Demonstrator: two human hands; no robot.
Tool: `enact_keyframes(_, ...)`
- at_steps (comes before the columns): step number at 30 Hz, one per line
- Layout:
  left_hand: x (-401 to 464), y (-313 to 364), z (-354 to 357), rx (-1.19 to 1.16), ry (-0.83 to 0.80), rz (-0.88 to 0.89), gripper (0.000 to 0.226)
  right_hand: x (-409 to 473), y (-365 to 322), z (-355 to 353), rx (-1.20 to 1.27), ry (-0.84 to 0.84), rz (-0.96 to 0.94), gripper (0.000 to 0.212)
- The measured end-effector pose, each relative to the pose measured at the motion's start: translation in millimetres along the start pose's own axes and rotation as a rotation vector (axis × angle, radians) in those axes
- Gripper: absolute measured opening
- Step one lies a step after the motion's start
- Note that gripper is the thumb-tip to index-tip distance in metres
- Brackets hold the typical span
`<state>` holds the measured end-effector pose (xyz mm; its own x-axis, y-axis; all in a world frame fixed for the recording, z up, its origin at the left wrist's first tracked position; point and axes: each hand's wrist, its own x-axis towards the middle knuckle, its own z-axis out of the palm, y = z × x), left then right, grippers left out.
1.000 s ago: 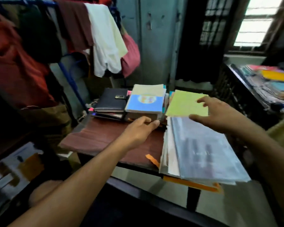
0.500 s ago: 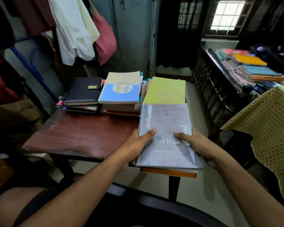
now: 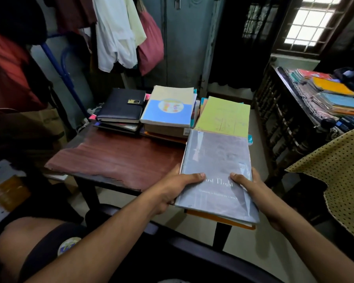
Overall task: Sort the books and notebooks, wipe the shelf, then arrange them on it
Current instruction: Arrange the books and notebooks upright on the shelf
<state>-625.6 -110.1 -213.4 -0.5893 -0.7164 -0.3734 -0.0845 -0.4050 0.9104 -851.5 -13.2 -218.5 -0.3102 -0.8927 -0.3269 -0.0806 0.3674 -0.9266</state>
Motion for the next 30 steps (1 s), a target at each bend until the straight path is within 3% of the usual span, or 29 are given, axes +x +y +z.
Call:
enact_keyframes(4, -8, 6, -21, 0.006, -0.005, -0.017, 0.04, -6, 1, 28, 0.07, 0.036, -0.036, 0.072)
enact_keyframes(7, -17, 7, -50, 0.014, 0.005, -0.038, 0.051, -7, -3, 56, 0.154, -0.008, 0.012, 0.057)
enact_keyframes(10, -29, 14, -85, 0.017, 0.053, -0.051, 0.058, 3, -11, 86, 0.186, -0.09, 0.05, 0.056)
enact_keyframes(12, -38, 19, -113, 0.005, 0.093, -0.044, 0.058, 18, -19, 113, 0.137, -0.163, 0.068, 0.07)
enact_keyframes(15, -54, 29, -154, -0.006, 0.19, -0.033, 0.05, 63, -28, 161, -0.028, -0.223, 0.049, 0.116)
enact_keyframes(19, -72, 41, -198, 0.031, 0.329, 0.033, 0.05, 112, -41, 220, -0.055, -0.387, 0.041, 0.136)
enact_keyframes(22, -84, 41, -222, 0.074, 0.395, 0.063, 0.051, 111, -55, 250, -0.047, -0.458, -0.015, 0.116)
enact_keyframes(27, -85, 40, -212, 0.178, 0.379, 0.059, 0.031, 94, -59, 242, 0.098, -0.438, -0.088, 0.072)
enact_keyframes(30, -84, 37, -202, 0.269, 0.408, 0.072, 0.058, 83, -54, 236, 0.08, -0.385, -0.136, 0.045)
